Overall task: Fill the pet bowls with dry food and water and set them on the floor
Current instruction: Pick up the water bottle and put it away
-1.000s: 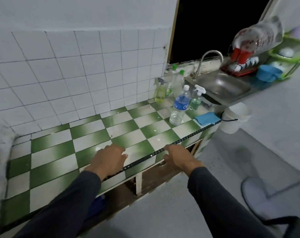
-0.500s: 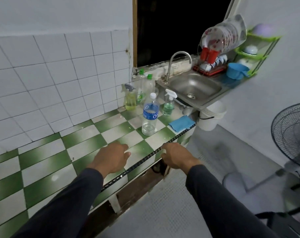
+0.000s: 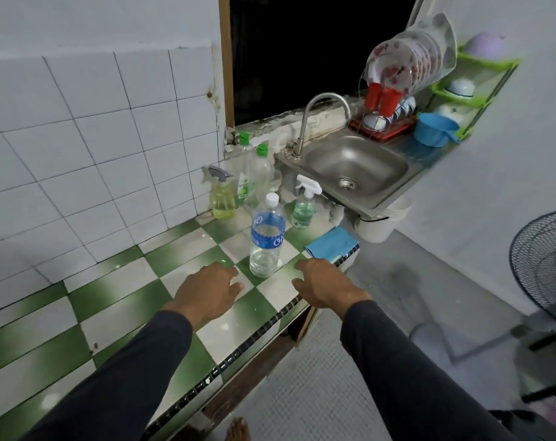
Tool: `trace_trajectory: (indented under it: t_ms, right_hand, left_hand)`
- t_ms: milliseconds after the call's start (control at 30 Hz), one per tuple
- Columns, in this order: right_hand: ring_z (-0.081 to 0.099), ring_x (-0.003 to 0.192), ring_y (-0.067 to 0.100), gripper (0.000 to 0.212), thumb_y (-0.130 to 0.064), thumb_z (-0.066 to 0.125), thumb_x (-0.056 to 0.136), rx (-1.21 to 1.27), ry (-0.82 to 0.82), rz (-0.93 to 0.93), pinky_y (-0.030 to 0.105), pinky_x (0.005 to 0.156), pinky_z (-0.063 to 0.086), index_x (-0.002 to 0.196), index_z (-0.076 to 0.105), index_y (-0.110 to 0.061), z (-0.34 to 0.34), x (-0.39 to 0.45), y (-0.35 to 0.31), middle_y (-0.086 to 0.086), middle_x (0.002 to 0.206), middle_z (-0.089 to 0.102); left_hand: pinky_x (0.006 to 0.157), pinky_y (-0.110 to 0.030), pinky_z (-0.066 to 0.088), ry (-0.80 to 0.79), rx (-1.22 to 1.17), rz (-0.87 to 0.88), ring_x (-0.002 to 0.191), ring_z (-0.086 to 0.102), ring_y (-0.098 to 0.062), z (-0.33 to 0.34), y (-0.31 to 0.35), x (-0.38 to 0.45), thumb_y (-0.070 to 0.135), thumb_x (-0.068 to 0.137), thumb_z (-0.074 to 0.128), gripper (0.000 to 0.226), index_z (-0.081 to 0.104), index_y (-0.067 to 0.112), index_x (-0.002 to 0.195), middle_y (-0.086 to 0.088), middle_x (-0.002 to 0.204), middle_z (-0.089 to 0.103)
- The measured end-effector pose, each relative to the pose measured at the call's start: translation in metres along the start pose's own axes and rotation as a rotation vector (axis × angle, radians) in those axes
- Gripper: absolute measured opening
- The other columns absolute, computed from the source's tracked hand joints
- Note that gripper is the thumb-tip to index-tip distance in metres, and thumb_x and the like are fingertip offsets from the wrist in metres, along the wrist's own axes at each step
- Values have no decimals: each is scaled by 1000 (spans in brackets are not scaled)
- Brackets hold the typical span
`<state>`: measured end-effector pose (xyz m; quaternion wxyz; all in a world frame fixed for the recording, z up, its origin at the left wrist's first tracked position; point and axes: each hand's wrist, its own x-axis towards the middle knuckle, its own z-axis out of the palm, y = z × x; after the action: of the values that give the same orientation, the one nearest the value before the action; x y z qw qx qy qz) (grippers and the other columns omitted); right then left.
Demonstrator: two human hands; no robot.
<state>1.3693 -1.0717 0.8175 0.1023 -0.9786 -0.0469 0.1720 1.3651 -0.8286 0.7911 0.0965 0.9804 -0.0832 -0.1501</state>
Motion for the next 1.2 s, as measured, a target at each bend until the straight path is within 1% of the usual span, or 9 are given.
trace_trajectory:
  t_ms: [100,200,500,700,800,900,967,1067,1200]
  right_hand:
    - [58,120,32,40,-38,49,97,31,7,23,45,100,51,130,57,-16,-11,24,-2,11,135,60]
    - [55,127,32,44,-36,50,100,39,9,35,43,105,48,140,53,-16,-20,46,-5,12,141,57]
    - [53,132,28,63,-44,61,97,301,86,50,35,103,44,151,41,-19,-36,90,-8,9,149,53]
    - [54,133,20,90,-55,76,84,610,116,27,36,107,46,157,32,-28,-37,113,-2,3,152,50]
    - [51,134,15,99,-55,83,76,771,97,-24,30,104,44,157,31,-32,-38,125,-2,-1,153,48]
    - [49,135,13,106,-55,87,71,832,83,-72,32,107,45,158,29,-34,-36,139,-2,-6,153,46]
    - [46,132,8,107,-49,90,71,879,66,-106,25,106,43,158,29,-32,-36,147,-4,-9,151,46]
    - [45,128,1,105,-40,93,69,935,35,-138,5,92,37,156,34,-31,-34,161,-6,-16,145,48]
    - [54,124,-4,95,-39,95,66,965,35,-159,17,101,42,147,46,-34,-28,179,-3,-15,140,56]
  left_hand:
    - [102,-43,49,-23,-28,12,129,54,-29,-4,-10,28,52,104,44,51,48,29,149,-5,144,54]
    - [98,-43,51,-43,-21,40,123,57,-29,-7,-20,53,56,103,44,52,52,27,145,-7,138,58]
    - [106,-44,47,-67,-103,70,132,51,-31,-2,-18,95,62,100,48,70,37,20,155,-12,146,49]
    - [114,-44,40,-56,-317,59,145,39,-32,12,-15,124,63,91,63,95,17,23,163,-12,162,33]
    - [115,-44,40,-44,-508,44,147,38,-27,23,-16,141,67,77,76,114,12,32,163,-6,164,31]
    - [116,-47,40,-44,-700,-10,147,37,-22,33,-16,153,71,60,85,128,15,38,161,2,165,30]
    - [114,-49,43,-47,-827,-28,145,39,-19,44,-17,162,69,53,91,130,21,41,159,8,163,33]
    - [113,-48,46,-57,-963,-38,145,41,-15,60,-18,175,63,47,98,135,25,41,158,14,159,41]
    - [115,-46,44,-54,-1023,-43,142,45,-9,70,-13,184,51,49,101,130,27,39,156,19,152,49]
